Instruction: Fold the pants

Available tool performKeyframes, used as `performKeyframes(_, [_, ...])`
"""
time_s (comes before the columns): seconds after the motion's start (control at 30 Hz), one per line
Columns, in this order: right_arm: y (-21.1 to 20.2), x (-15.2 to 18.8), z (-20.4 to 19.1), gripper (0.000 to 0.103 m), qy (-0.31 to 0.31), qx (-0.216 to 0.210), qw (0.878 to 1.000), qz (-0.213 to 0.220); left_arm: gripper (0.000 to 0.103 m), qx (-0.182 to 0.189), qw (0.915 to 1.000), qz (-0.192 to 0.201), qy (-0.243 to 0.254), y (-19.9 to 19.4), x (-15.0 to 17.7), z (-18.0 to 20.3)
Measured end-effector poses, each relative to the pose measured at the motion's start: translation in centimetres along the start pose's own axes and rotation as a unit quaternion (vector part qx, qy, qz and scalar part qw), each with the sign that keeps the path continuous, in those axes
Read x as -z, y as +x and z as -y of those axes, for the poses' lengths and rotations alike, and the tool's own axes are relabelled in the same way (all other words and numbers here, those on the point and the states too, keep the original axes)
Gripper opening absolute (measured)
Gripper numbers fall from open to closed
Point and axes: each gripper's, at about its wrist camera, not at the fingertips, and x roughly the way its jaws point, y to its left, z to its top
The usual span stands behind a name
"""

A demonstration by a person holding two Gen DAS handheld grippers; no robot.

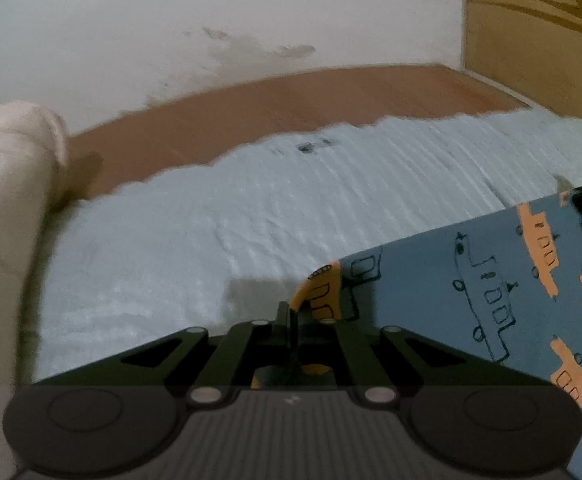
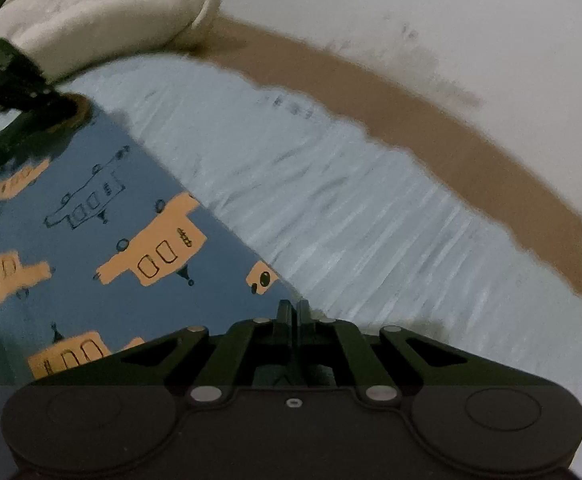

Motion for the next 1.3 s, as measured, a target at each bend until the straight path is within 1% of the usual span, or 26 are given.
performKeyframes(0.1, [-0.1, -1.9, -0.4, 0.000, -0.016, 0.046, 0.998, 0.047, 0.001, -0.031, 0.9986, 0.015, -0.041, 0.3, -0.3, -1.1])
performKeyframes(0.17, [0.7, -3.3, -1.0, 0.000, -0.026, 0.067, 0.995, 0.067, 0.001, -0.047, 0.9967, 0.012, -0.065, 1.1, -0.2, -1.8])
performKeyframes(0.2, [1.3, -3.8, -1.3, 0.000, -0.028, 0.072, 0.995, 0.070, 0.002, -0.052, 0.9959, 0.007, -0.073, 1.7, -0.1, -2.1])
performKeyframes(0.3, [4.0, -4.6, -1.9, 0.000, -0.033, 0.079, 0.994, 0.065, 0.002, -0.055, 0.9948, -0.010, -0.086, 3.3, 0.5, -2.7])
performKeyframes(0.43, [7.2, -4.2, -2.0, 0.000, -0.022, 0.082, 0.995, 0.045, 0.002, -0.050, 0.9944, -0.021, -0.090, 4.8, 1.1, -2.8])
performKeyframes(0.57, [8.1, -3.8, -1.9, 0.000, -0.007, 0.079, 0.996, 0.041, 0.002, -0.048, 0.9956, -0.020, -0.078, 4.8, 1.3, -2.4])
performKeyframes(0.73, [6.8, -3.7, -1.8, 0.000, 0.010, 0.066, 0.996, 0.060, 0.001, -0.040, 0.9959, -0.002, -0.081, 3.5, 1.3, -2.5])
performKeyframes(0.83, [5.0, -3.3, -1.7, 0.000, 0.015, 0.058, 0.995, 0.078, 0.001, -0.035, 0.9963, 0.008, -0.079, 2.3, 1.4, -2.4])
performKeyframes(0.93, [2.8, -2.9, -1.9, 0.000, 0.012, 0.053, 0.994, 0.096, 0.001, -0.027, 0.9963, 0.025, -0.078, 0.7, 1.5, -2.4])
performKeyframes(1.1, [0.8, -2.4, -2.2, 0.000, 0.002, 0.050, 0.994, 0.102, 0.001, -0.022, 0.9961, 0.047, -0.071, -2.0, 1.9, -2.2])
performKeyframes(1.3, [-3.2, -0.8, -3.1, 0.000, -0.002, 0.044, 0.991, 0.129, 0.001, -0.002, 0.9956, 0.076, -0.055, -5.7, 3.3, -1.4])
